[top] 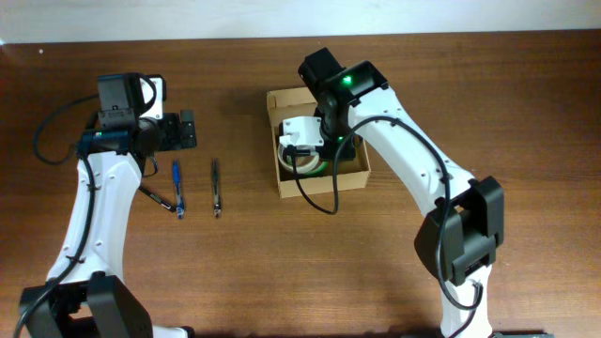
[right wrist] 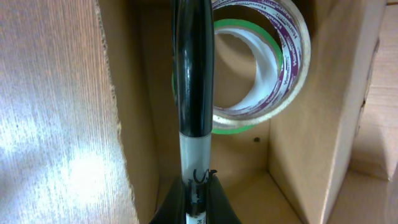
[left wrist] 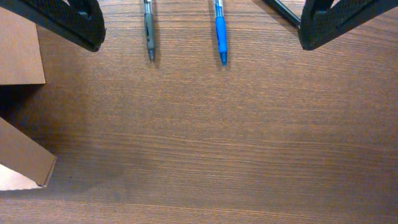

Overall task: Pack container
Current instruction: 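Carry the black marker into the box and release it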

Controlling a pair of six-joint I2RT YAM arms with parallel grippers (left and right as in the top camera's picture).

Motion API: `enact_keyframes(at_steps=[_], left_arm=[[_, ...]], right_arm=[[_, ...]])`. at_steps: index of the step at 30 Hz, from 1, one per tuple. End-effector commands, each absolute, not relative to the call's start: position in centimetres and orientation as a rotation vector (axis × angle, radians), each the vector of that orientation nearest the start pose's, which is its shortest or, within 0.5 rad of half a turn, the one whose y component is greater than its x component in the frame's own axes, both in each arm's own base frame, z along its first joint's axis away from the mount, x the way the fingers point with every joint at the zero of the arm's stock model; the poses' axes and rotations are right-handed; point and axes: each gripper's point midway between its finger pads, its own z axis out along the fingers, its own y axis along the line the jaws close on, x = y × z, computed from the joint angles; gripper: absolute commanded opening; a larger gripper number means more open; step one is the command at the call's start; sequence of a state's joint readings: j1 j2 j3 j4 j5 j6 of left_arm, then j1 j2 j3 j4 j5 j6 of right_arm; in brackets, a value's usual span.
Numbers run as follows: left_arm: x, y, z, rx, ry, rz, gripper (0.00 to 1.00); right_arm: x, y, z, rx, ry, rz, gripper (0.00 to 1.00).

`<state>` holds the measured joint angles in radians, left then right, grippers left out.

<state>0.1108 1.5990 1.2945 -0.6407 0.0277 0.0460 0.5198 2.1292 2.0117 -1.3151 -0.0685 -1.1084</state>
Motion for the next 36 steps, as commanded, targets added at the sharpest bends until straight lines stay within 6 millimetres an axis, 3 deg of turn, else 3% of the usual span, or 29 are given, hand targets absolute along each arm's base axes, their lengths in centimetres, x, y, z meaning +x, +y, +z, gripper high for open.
enact_keyframes(at_steps=[1,9,14,15,20,21,24,26,29,30,31,34,36], left_arm=[[42.5,4.2,16.6,-0.050,2.504,0.026,0.99],[42.5,4.2,16.6,-0.049,2.504,0.026,0.99],[42.5,4.2,16.6,-0.050,2.504,0.026,0.99],[42.5,4.2,16.6,-0.050,2.504,0.026,0.99],[42.5,4.2,16.6,-0.050,2.504,0.026,0.99],[42.5,4.2,16.6,-0.050,2.504,0.026,0.99],[42.5,4.2,16.6,-0.050,2.504,0.026,0.99],[42.5,4.2,16.6,-0.050,2.504,0.026,0.99],[42.5,4.2,16.6,-0.050,2.503,0.026,0.99],[42.9,4.3,16.9,-0.050,2.485,0.027,0.99],[43.0,4.0,17.0,-0.041,2.476,0.004,0.99],[42.9,3.4,16.9,-0.029,2.483,-0.035,0.99],[42.8,3.3,17.1,-0.027,2.486,-0.040,0.99]], right_arm=[[37.5,24.0,11.4,-2.213,2.024,0.112,0.04],[37.2,24.6,7.9,-2.245,2.066,0.213,0.04],[36.7,24.4,7.7,-2.259,2.088,0.227,0.04],[36.6,24.3,7.7,-2.258,2.099,0.231,0.08],[36.6,24.1,8.0,-2.223,2.142,0.214,0.44],[36.7,24.1,8.4,-2.217,2.135,0.208,0.44],[37.3,23.9,10.6,-2.122,2.163,0.144,0.44],[38.4,23.8,15.0,-1.937,2.177,0.052,0.44],[39.4,23.1,21.4,-1.643,2.180,-0.020,0.53],[39.5,22.2,25.0,-1.494,2.165,-0.029,0.57],[39.5,21.4,27.2,-1.394,2.158,-0.026,0.60],[39.7,17.7,32.8,-1.074,2.156,-0.011,0.67],[39.7,13.4,35.7,-0.801,2.196,0.005,0.69]])
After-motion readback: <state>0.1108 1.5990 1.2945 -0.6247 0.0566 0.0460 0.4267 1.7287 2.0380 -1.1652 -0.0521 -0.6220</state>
